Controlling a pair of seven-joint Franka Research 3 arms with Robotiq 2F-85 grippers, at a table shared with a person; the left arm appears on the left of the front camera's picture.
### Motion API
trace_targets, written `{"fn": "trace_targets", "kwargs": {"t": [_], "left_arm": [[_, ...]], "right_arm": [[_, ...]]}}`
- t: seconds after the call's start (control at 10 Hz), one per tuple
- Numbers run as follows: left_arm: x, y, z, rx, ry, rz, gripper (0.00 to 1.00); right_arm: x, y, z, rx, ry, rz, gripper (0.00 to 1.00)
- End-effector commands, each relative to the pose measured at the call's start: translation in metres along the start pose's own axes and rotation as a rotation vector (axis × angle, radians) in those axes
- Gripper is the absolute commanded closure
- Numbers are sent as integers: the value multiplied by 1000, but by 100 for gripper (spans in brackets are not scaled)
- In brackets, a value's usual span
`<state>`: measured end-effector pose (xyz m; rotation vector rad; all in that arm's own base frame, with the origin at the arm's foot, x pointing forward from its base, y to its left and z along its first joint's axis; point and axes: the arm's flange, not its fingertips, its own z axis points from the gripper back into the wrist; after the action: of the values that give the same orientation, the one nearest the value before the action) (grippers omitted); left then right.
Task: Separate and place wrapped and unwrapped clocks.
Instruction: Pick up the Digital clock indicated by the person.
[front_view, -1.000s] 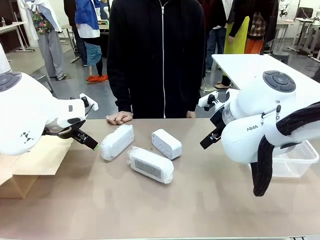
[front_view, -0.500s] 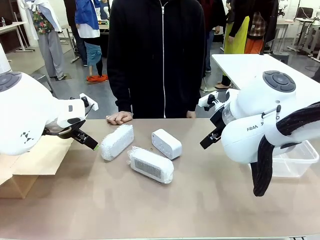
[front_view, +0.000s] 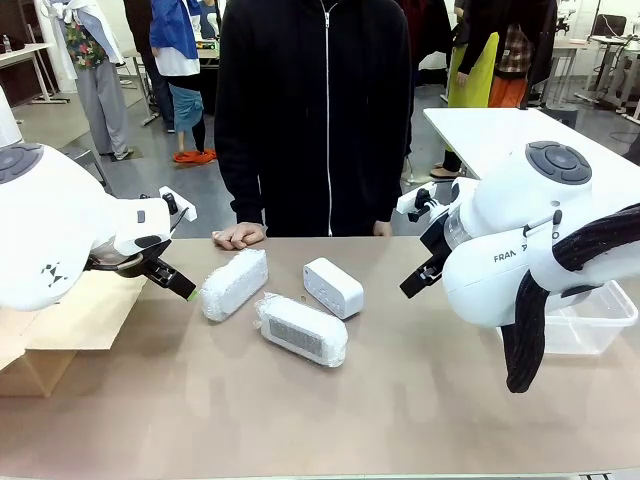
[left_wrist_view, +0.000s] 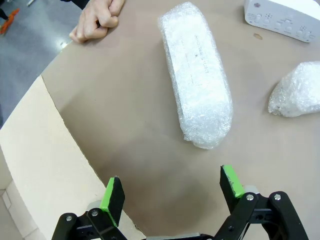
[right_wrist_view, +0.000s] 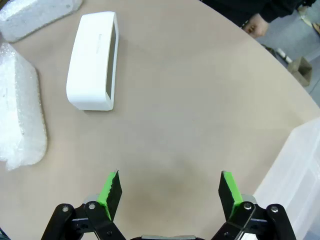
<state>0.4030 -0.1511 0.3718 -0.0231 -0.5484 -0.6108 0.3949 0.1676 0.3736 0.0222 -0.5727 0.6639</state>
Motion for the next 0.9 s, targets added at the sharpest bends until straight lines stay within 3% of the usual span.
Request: {"fn": "trace_targets", "kwargs": {"t": [0.0, 0.1, 0.4, 0.8], "left_arm": [[0, 1, 0, 0, 0, 1, 0], [0, 0, 0, 0, 0, 0, 0], [13, 43, 74, -47, 11, -48, 0], [-3, 69, 144, -254, -6, -127, 0]], "right_arm": [[0, 0, 0, 0, 0, -1, 0], [0, 0, 0, 0, 0, 0, 0], [-5, -23, 94, 133, 11, 185, 0], [-23, -26, 160, 249, -129, 304, 0]]}}
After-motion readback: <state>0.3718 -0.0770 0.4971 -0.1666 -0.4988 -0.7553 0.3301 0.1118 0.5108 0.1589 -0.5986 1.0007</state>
